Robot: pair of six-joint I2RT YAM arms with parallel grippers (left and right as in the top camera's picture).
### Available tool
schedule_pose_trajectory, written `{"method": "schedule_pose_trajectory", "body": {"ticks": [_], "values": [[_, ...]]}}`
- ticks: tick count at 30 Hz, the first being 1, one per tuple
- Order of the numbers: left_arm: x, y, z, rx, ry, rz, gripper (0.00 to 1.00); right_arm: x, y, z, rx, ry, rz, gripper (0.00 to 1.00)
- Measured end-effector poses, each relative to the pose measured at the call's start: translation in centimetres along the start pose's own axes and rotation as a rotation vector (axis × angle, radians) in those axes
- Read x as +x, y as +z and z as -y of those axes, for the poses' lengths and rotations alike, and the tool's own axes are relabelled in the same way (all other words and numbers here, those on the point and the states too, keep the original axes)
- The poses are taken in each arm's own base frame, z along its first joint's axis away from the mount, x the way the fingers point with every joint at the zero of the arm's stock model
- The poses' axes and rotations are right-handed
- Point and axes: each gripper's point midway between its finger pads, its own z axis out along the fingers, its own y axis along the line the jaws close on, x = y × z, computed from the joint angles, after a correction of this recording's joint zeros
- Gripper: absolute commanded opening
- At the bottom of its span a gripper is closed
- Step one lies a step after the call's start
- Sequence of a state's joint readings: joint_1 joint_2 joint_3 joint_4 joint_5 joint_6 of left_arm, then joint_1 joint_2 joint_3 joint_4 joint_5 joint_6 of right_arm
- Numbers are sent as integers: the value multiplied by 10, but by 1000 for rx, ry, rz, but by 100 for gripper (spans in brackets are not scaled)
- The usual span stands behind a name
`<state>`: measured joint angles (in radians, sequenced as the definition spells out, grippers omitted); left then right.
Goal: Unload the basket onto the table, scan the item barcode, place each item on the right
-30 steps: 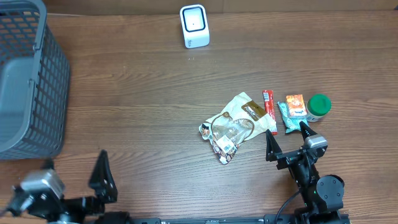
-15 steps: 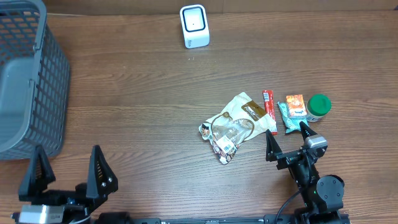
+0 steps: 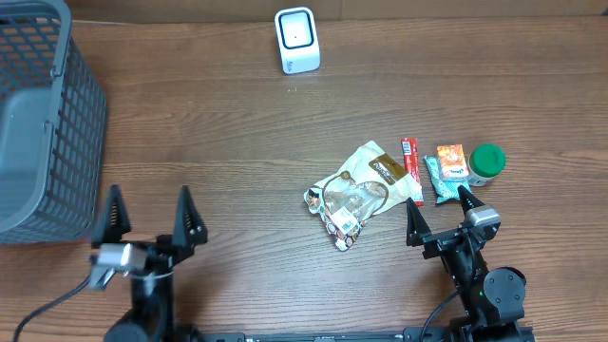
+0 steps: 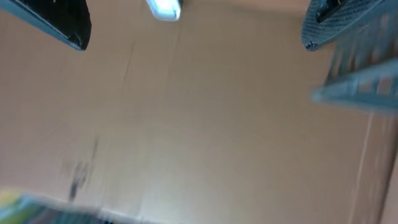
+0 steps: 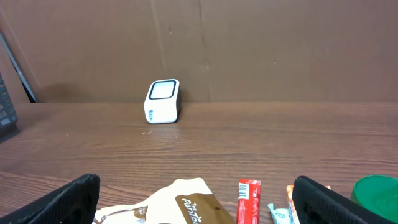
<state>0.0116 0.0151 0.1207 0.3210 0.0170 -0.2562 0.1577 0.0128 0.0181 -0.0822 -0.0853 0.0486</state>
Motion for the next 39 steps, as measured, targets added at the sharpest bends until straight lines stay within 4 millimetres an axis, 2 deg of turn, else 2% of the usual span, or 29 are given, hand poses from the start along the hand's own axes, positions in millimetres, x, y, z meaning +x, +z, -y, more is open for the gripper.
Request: {"method": "schedule_pose_trajectory", "body": {"ticks": [7, 8, 11, 16, 22, 39], "values": [[75, -9, -23, -75, -1, -204, 100, 0, 0, 0, 0, 0, 0, 100], [78, -10, -24, -81, -1, -216, 100, 0, 0, 0, -1, 0, 0, 100], [108, -19, -34, -121, 6, -336, 100, 0, 0, 0, 0, 0, 0, 100], [140, -35, -43, -151, 60, -483, 100, 0, 0, 0, 0, 0, 1, 100], [142, -35, -44, -135, 130, -494, 100, 0, 0, 0, 0, 1, 0, 100], [142, -35, -44, -129, 154, -496, 100, 0, 0, 0, 0, 0, 0, 100]]}}
